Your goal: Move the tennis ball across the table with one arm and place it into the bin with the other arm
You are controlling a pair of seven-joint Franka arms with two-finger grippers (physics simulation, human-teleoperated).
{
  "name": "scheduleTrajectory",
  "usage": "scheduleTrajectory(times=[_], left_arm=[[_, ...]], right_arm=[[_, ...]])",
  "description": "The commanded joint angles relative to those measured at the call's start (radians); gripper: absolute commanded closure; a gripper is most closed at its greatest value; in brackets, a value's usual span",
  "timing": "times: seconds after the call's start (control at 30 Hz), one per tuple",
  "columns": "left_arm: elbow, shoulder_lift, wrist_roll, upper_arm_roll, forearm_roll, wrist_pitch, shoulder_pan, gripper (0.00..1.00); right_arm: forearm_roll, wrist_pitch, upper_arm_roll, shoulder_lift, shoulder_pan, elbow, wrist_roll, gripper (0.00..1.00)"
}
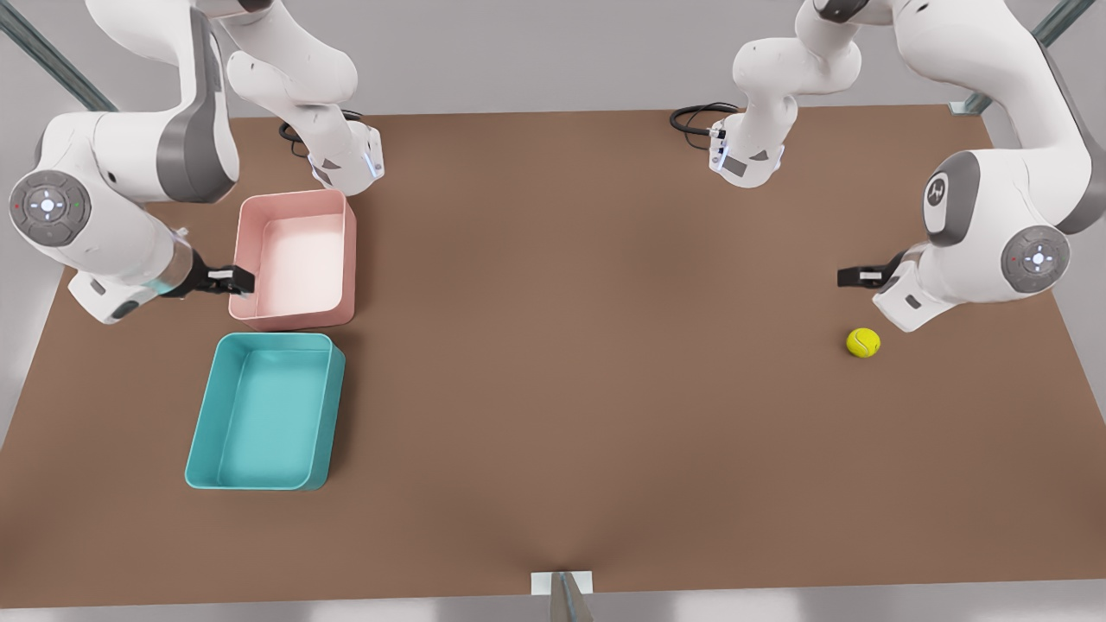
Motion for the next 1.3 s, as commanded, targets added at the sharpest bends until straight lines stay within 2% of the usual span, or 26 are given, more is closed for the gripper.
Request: scheduleTrajectory(times=[0.0,0.07,0.1,0.13,0.2,0.23,0.3,0.33,0.43,0.5,0.67,0.87,1.0,1.07,1.27], left_arm=[[-0.005,-0.004,0.016,0.002,-0.010,0.082,0.000,0.00],[-0.005,-0.004,0.015,0.002,-0.013,0.076,0.001,0.00],[-0.005,-0.004,0.039,0.002,-0.021,0.079,0.004,0.22],[-0.017,0.003,0.205,0.019,-0.014,0.092,0.006,0.79],[-0.130,0.007,0.633,0.026,0.075,0.316,0.007,0.79],[-0.143,0.030,0.654,0.028,0.075,0.367,0.013,0.79],[-0.283,0.058,1.377,0.104,0.073,0.595,0.061,0.79],[-0.353,0.065,1.545,0.115,0.073,0.669,0.084,0.79],[-0.360,0.090,1.647,0.115,0.079,0.710,0.113,0.79],[-0.396,0.125,2.016,0.117,0.078,0.778,0.145,0.79],[-0.425,0.191,2.326,0.117,0.041,0.928,0.245,0.79],[-0.429,0.250,2.310,0.117,0.045,0.907,0.274,0.79],[-0.433,0.291,2.196,0.121,0.117,1.019,0.297,0.79],[-0.480,0.289,2.061,0.144,0.118,0.999,0.299,0.79],[-0.499,0.306,1.987,0.158,0.117,0.982,0.297,0.79]], right_arm=[[-0.003,0.080,0.000,0.000,0.004,0.001,0.024,0.00],[-0.008,0.080,-0.001,0.005,0.003,0.004,0.025,0.00],[-0.005,0.080,-0.001,0.008,0.003,0.005,0.025,0.00],[0.000,0.070,-0.004,0.037,-0.004,0.022,-0.002,0.00],[-0.013,0.062,0.002,0.049,0.010,0.022,-0.013,0.00],[-0.016,0.062,0.002,0.049,0.024,0.022,-0.013,0.00],[-0.017,0.059,-0.006,0.060,0.016,0.025,-0.004,0.00],[-0.020,0.042,-0.007,0.060,0.015,0.027,-0.010,0.00],[-0.022,0.036,-0.017,0.069,-0.008,0.034,-0.014,0.00],[-0.020,0.038,-0.013,0.072,-0.008,0.062,-0.014,0.00],[-0.020,0.019,-0.013,0.056,-0.008,0.062,-0.002,0.00],[-0.019,0.015,-0.007,0.053,-0.004,0.061,-0.004,0.00],[-0.019,0.018,-0.009,0.056,-0.005,0.056,-0.004,0.00],[-0.019,0.018,-0.007,0.057,-0.004,0.054,-0.004,0.00],[-0.017,0.015,-0.007,0.057,-0.004,0.050,-0.011,0.00]])
